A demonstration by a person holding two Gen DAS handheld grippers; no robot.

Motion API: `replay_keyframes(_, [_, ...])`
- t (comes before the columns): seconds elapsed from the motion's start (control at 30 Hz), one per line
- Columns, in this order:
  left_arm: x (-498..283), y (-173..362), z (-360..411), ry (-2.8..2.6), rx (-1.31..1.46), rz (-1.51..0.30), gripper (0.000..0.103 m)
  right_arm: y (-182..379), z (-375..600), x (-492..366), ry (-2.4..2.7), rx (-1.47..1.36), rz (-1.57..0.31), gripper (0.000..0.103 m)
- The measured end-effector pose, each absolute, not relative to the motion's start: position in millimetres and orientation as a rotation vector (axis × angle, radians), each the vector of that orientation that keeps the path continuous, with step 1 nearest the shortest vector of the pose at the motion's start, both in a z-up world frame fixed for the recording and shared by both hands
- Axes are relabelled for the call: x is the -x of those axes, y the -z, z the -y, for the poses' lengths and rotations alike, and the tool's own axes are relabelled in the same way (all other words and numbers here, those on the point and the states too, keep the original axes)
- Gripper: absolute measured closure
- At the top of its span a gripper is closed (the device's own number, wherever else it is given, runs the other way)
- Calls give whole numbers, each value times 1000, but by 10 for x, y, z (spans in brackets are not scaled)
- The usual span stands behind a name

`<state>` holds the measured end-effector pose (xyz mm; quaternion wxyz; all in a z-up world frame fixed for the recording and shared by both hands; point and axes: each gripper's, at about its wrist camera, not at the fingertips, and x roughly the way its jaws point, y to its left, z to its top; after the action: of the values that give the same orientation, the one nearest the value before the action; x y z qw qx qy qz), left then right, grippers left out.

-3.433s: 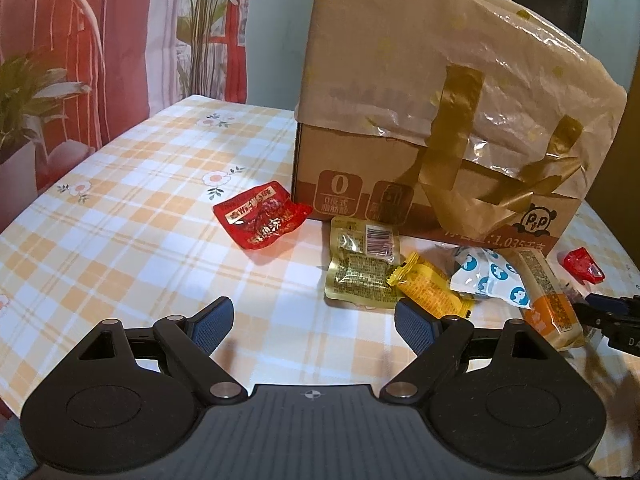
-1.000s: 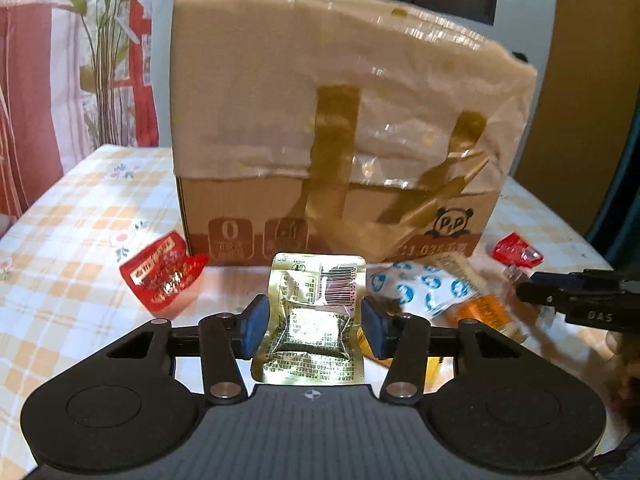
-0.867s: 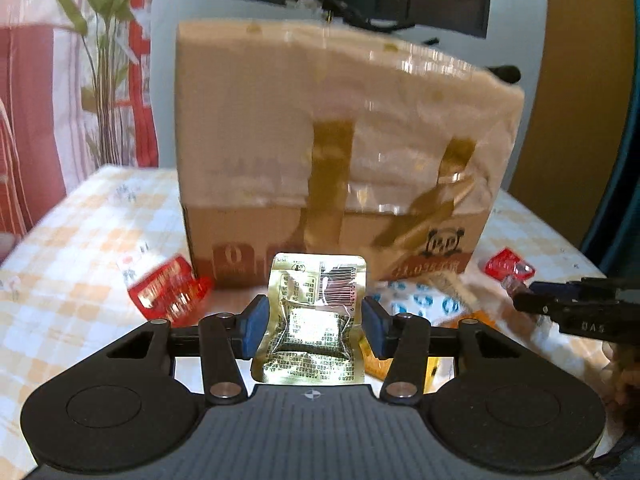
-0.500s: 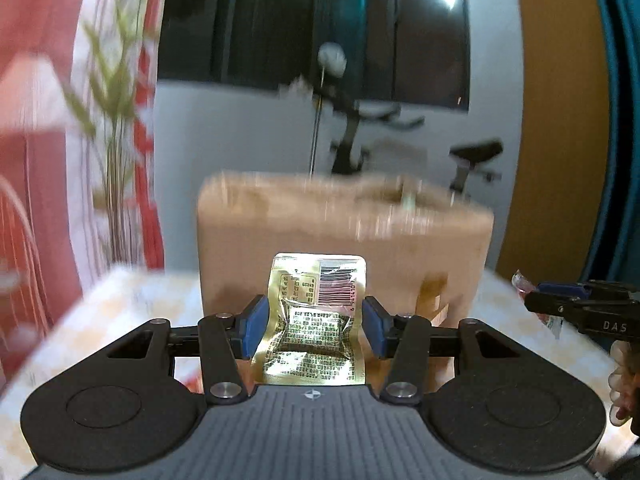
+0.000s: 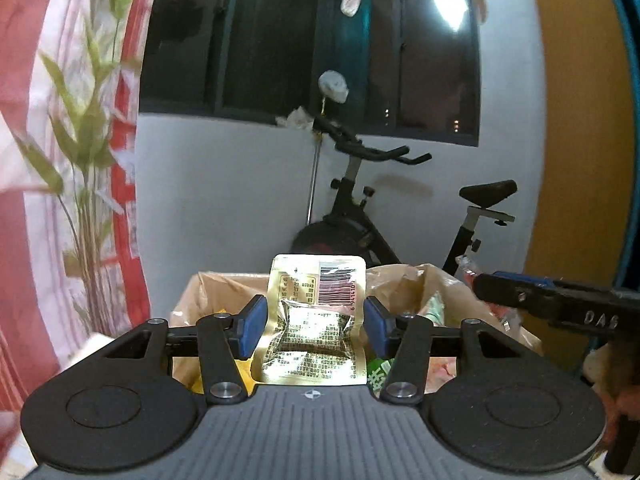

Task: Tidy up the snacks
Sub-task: 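Open both tools to drop the packs into the box, then move both tools back to the snacks on the table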

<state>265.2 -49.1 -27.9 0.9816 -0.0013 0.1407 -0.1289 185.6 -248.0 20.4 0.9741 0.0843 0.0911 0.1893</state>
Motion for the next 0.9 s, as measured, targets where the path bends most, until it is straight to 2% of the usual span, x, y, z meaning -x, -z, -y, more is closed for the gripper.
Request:
replay_keyframes(0.13, [-2853, 361, 420, 248, 10, -340, 45, -121, 2348, -2133, -372, -154, -240, 62])
replay_keyframes(0.27, [-2864, 417, 367, 213, -11, -348, 23, -11, 2268, -2228, -357, -137, -294, 55])
replay_keyframes(0.33, [-2772, 422, 244, 212, 12, -334, 20, 22, 2289, -2191, -359, -136, -289, 47])
replay_keyframes(0.4, [-2680, 408, 139, 234, 40, -324, 19, 30, 2322, -2122, -354, -137, -267, 41])
replay_keyframes(0.6, [-2365, 399, -171, 242, 41, -271, 16, 28, 2570, -1796, -332, -127, -199, 38])
replay_keyframes(0.9, [-2060, 542, -755, 130, 133, -321, 16, 186, 3108, -1348, -220, -200, -171, 37])
